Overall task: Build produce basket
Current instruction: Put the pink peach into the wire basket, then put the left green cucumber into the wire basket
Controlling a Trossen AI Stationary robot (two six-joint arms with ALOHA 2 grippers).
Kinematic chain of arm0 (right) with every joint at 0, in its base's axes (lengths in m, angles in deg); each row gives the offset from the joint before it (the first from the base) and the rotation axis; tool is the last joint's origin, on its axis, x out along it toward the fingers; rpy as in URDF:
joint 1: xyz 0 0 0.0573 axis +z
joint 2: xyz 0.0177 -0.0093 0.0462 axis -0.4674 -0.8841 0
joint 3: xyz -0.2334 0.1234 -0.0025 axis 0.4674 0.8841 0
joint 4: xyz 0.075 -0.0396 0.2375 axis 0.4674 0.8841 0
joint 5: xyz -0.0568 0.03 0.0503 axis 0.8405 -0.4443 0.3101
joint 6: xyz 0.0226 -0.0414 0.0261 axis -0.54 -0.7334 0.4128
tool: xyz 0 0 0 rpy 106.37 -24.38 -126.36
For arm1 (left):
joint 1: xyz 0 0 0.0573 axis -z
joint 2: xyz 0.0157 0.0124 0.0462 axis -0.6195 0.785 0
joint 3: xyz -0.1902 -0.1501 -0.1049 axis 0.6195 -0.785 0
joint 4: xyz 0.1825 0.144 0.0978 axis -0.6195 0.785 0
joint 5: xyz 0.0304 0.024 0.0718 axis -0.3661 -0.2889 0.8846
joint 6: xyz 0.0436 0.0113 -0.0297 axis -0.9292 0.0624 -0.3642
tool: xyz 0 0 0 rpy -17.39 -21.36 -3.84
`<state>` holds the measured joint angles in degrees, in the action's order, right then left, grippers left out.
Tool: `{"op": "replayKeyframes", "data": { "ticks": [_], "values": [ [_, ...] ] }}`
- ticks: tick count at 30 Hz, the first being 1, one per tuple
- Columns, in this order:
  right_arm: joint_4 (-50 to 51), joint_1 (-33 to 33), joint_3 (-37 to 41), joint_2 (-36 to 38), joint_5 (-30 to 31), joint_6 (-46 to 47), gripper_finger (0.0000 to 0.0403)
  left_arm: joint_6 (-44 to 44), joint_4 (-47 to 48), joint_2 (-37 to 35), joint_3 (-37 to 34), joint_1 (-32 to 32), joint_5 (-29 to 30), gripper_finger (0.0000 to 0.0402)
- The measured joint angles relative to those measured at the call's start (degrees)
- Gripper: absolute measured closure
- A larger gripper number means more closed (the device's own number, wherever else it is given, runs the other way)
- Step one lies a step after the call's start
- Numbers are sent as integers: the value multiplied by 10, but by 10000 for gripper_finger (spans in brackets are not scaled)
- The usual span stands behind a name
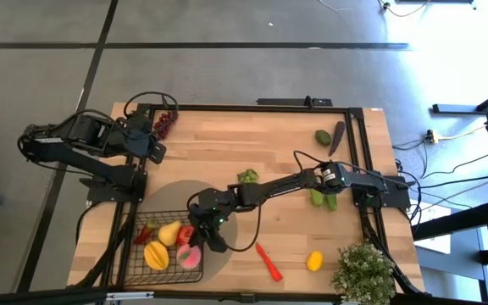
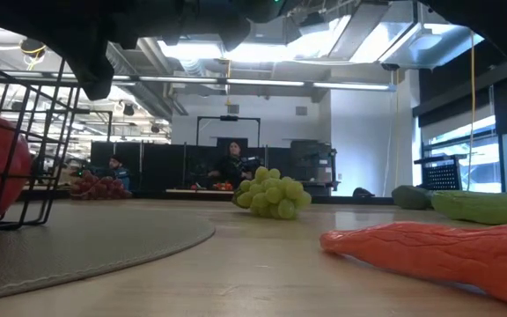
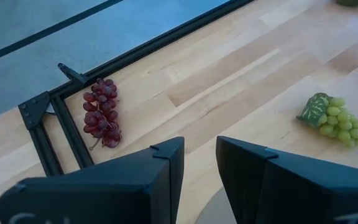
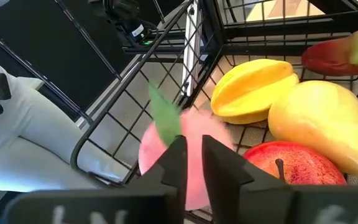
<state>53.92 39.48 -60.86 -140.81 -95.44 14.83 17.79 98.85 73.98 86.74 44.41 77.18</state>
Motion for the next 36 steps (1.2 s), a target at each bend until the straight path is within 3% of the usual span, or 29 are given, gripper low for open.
{"op": "replayKeyframes", "data": {
  "ticks": [7, 15, 19, 23, 26, 30, 36],
  "values": [
    [-12, -1, 1, 0, 0, -1, 321, 0, 0, 0, 0, 0, 0, 318],
    [5, -27, -18, 20, -42, -16, 332, 0, 2, 0, 0, 0, -10, 318],
    [72, -33, -77, 31, -37, -74, 340, -19, 4, 0, 0, 0, -16, 318],
    [220, -38, -181, 32, 39, -132, 343, -28, 4, 0, 0, 0, -21, 318],
    [240, -46, -152, 74, 108, -134, 344, -28, 4, 0, 0, 0, -38, 318],
    [285, -66, -155, 111, 139, -51, 344, -28, 5, 0, 0, 0, -59, 318],
    [419, -84, -176, 156, 266, -28, 344, -26, 2, 0, 0, 0, -61, 318]
  ]
}}
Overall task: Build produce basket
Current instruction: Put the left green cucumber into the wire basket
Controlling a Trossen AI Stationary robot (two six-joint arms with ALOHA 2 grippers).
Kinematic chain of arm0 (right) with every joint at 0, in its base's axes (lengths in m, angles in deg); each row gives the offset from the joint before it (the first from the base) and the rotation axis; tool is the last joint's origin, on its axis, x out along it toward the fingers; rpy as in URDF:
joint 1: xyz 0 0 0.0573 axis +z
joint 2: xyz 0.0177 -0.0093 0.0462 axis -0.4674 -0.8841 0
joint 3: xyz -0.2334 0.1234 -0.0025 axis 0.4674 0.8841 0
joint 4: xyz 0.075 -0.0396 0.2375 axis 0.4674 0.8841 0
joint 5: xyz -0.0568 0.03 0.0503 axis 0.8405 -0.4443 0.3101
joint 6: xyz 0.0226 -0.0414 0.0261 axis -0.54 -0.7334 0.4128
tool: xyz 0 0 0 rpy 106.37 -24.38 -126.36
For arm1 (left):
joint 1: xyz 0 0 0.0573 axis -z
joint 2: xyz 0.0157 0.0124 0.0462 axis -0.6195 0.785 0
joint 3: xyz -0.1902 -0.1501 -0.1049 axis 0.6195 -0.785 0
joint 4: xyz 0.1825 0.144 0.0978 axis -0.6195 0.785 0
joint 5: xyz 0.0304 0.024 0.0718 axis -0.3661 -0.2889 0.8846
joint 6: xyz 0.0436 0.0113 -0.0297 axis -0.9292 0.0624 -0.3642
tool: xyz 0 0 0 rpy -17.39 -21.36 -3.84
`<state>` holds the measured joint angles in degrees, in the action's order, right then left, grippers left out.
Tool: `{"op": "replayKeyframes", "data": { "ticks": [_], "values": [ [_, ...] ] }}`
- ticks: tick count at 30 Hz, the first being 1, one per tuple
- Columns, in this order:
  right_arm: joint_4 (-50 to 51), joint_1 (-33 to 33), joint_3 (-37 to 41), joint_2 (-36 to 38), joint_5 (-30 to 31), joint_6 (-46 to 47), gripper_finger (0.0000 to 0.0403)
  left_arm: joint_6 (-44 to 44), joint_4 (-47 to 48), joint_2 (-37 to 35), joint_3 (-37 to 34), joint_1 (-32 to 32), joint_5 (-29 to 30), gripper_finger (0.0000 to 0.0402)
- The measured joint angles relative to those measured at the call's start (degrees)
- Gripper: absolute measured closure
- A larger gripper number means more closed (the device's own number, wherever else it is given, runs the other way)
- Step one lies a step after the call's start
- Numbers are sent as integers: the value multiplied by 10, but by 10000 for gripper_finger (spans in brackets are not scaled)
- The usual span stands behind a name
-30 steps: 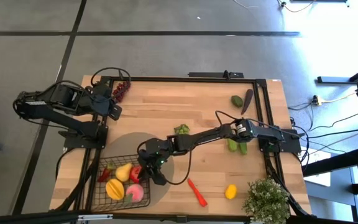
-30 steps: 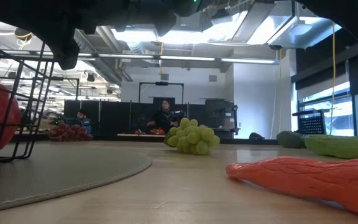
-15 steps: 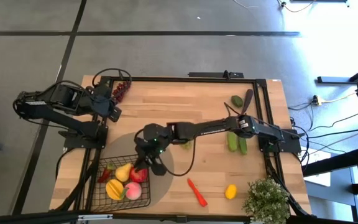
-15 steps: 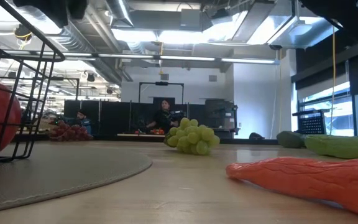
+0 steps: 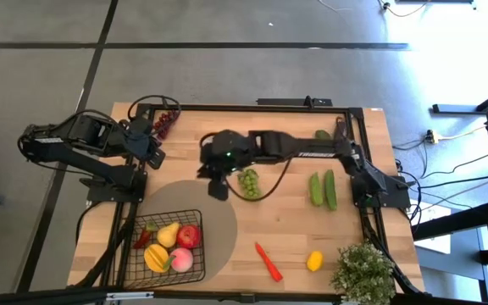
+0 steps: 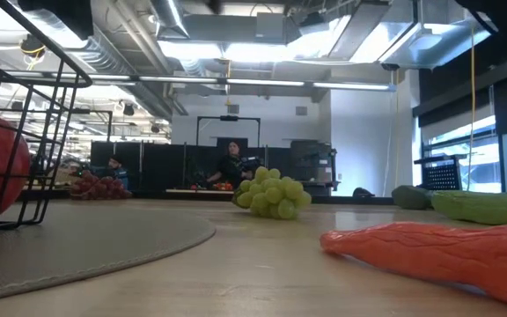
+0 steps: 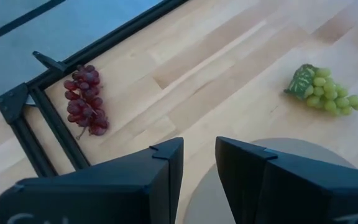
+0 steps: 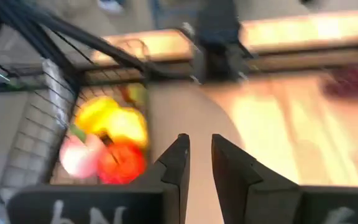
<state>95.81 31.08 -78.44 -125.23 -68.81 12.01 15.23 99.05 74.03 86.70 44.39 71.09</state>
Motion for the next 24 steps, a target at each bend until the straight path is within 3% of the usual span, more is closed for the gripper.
{"op": "replayKeyframes", "data": {
  "ticks": [9, 20, 24],
  "values": [
    [199, -17, -3, 90, 172, 33, 344, 30, -6, 5, 0, -1, 5, 318],
    [462, -52, -1, 123, 209, 91, 344, 45, -44, 46, 0, -2, 15, 318],
    [456, -62, 6, 129, 144, 87, 344, 57, -47, 69, 0, -18, 7, 318]
  ]
}}
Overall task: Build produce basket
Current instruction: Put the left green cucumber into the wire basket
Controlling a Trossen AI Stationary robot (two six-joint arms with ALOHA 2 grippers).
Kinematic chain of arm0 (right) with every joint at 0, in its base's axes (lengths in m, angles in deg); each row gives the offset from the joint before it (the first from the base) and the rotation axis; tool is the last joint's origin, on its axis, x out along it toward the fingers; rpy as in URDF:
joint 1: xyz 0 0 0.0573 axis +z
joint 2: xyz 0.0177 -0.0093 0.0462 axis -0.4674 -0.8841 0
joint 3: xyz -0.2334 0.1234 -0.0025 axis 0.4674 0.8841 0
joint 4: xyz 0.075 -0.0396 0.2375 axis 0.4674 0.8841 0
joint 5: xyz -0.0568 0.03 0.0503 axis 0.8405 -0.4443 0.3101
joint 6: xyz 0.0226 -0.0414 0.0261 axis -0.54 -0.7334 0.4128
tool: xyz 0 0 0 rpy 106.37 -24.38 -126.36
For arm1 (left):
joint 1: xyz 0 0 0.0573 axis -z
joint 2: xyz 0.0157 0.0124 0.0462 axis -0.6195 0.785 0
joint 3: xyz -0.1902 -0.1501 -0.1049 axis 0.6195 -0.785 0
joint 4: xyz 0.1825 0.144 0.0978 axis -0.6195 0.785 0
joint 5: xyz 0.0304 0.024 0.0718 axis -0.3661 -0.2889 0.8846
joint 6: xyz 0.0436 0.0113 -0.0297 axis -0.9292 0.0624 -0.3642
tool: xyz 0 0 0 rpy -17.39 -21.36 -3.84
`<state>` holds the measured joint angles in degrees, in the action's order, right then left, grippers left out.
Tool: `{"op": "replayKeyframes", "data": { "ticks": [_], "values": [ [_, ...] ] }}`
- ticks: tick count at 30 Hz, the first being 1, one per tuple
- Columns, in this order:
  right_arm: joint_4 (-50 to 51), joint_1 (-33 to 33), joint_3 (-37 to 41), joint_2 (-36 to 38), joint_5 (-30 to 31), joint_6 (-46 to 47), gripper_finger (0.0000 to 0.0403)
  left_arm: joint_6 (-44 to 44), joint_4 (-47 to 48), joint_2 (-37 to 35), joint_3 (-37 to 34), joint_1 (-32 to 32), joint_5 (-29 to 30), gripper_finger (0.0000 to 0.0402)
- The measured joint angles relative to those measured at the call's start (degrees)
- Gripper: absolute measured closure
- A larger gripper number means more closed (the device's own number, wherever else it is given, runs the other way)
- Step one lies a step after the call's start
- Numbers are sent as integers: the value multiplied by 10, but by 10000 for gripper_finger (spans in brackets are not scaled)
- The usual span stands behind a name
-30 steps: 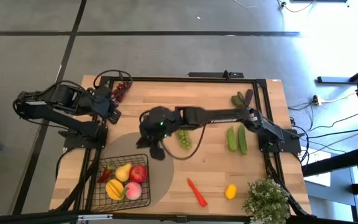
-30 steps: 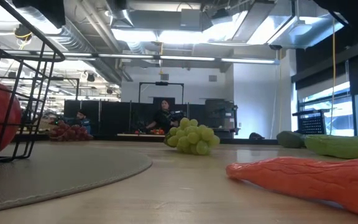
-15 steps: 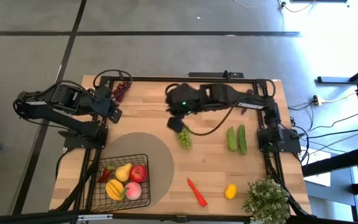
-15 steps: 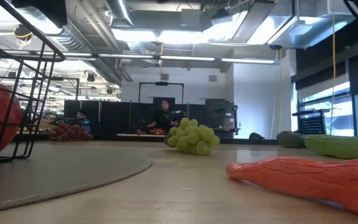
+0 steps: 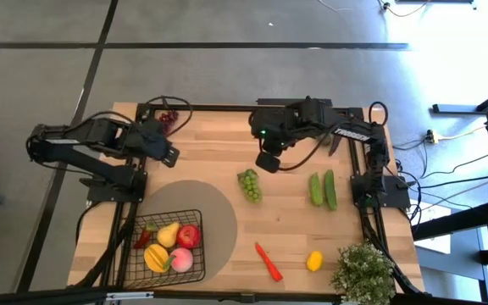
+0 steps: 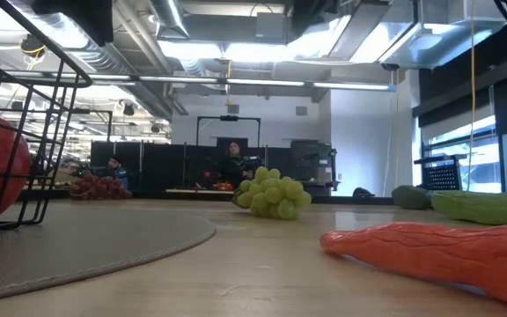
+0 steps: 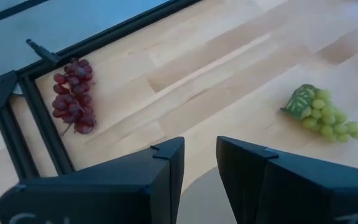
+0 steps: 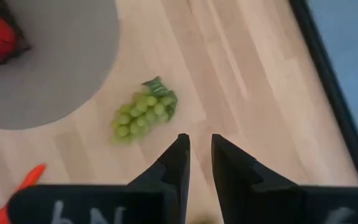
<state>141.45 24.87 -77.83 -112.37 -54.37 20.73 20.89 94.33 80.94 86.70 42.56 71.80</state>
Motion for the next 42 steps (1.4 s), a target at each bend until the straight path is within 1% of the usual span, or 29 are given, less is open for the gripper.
{"op": "replayKeyframes", "data": {
  "ticks": [5, 8, 14, 16, 19, 23, 26, 32, 35, 37, 40, 42],
  "values": [
    [0, 0, 0, 13, -22, -1, 344, -4, -3, 31, 0, -24, -6, 318],
    [0, 2, 0, 28, -40, 18, 344, -16, -6, 36, 0, -33, -7, 318],
    [0, 24, 3, 61, -40, 61, 344, -16, -14, 42, 0, -37, -7, 318],
    [-1, 34, 16, 77, -28, 81, 344, -17, -14, 42, 0, -37, -7, 318],
    [-1, 46, 68, 109, -3, 130, 344, -17, -15, 43, 0, -37, -7, 318],
    [1, 59, 171, 166, 1, 225, 344, -17, -15, 43, 0, -36, -7, 318],
    [1, 70, 246, 208, 0, 317, 344, -20, -15, 42, 0, -36, -7, 318],
    [1, 88, 358, 277, 13, 506, 344, -31, -18, 43, 0, -36, -8, 318],
    [0, 92, 402, 285, 11, 533, 344, -31, -18, 42, 0, -36, -8, 318],
    [0, 93, 427, 286, 5, 529, 344, -31, -18, 42, 0, -36, -8, 318],
    [-5, 84, 454, 286, -23, 500, 344, -31, -18, 43, 0, -36, -8, 318],
    [-7, 78, 465, 286, -33, 501, 345, -31, -19, 42, 0, -36, -9, 318]
  ]
}}
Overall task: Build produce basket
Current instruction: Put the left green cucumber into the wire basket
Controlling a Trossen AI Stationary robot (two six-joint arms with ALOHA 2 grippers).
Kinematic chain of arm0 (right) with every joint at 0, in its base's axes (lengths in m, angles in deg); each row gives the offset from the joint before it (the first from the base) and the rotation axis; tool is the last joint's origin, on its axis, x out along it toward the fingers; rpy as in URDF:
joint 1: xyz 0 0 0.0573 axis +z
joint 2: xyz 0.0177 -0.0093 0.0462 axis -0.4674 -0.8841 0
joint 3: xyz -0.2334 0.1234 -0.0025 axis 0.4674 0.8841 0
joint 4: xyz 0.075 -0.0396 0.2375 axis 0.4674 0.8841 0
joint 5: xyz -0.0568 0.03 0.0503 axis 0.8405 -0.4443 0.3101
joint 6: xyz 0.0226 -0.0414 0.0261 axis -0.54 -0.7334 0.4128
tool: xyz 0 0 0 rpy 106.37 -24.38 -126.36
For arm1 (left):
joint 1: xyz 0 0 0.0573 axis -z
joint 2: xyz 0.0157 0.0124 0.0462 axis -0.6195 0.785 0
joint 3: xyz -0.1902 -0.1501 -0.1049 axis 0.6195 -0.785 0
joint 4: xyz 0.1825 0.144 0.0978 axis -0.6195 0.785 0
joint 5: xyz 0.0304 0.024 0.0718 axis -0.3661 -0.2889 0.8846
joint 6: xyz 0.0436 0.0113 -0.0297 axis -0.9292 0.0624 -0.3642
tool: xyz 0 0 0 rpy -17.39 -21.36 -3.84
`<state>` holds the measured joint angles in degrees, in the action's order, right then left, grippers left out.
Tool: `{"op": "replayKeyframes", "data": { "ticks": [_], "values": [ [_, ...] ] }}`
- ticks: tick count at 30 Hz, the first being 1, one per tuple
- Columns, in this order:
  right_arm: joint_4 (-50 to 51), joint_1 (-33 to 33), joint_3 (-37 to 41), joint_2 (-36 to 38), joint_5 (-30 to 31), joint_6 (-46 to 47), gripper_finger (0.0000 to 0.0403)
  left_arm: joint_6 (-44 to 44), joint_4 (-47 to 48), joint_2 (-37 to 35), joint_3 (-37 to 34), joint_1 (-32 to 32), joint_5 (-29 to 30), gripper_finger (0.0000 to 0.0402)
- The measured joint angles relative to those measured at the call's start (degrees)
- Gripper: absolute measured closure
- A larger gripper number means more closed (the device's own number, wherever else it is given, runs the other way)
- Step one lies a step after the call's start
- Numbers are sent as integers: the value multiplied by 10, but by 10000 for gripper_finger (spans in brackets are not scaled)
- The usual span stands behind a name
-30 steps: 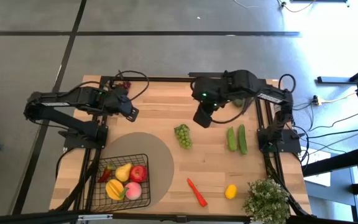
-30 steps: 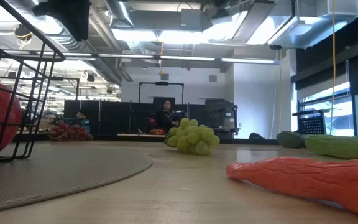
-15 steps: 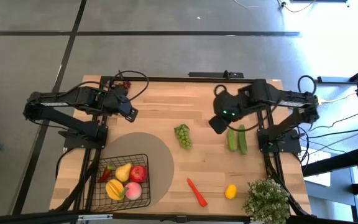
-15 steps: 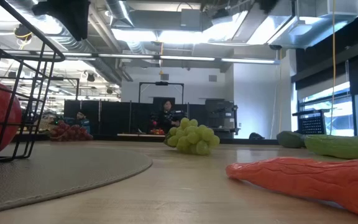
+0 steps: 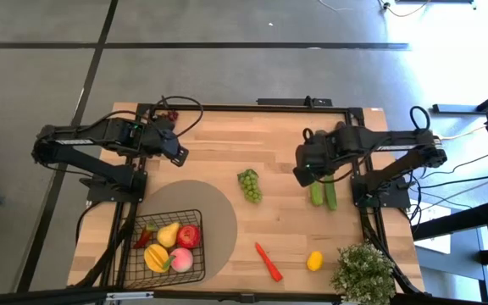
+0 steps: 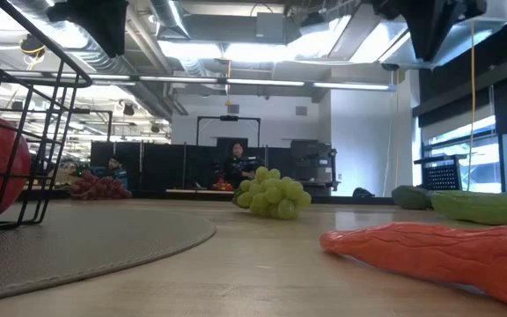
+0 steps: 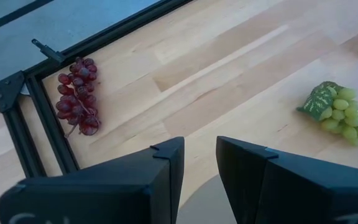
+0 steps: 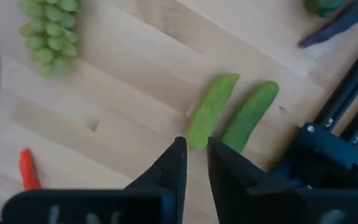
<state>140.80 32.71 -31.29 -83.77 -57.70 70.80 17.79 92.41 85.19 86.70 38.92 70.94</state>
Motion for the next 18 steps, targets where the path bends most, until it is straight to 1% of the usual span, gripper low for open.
{"op": "replayKeyframes", "data": {
  "ticks": [6, 9, 13, 18],
  "values": [
    [-1, -19, 16, 0, -2, -1, 373, 0, -5, 0, 0, 0, -1, 318],
    [-7, -27, 24, 0, -11, -3, 378, 0, -5, 0, 0, 0, -1, 318],
    [-17, -41, 47, 1, -53, -3, 364, 0, -5, 0, 0, 0, -3, 318],
    [-33, -58, 92, 1, -88, -18, 326, 0, -5, 0, 0, 0, -5, 318]
  ]
}}
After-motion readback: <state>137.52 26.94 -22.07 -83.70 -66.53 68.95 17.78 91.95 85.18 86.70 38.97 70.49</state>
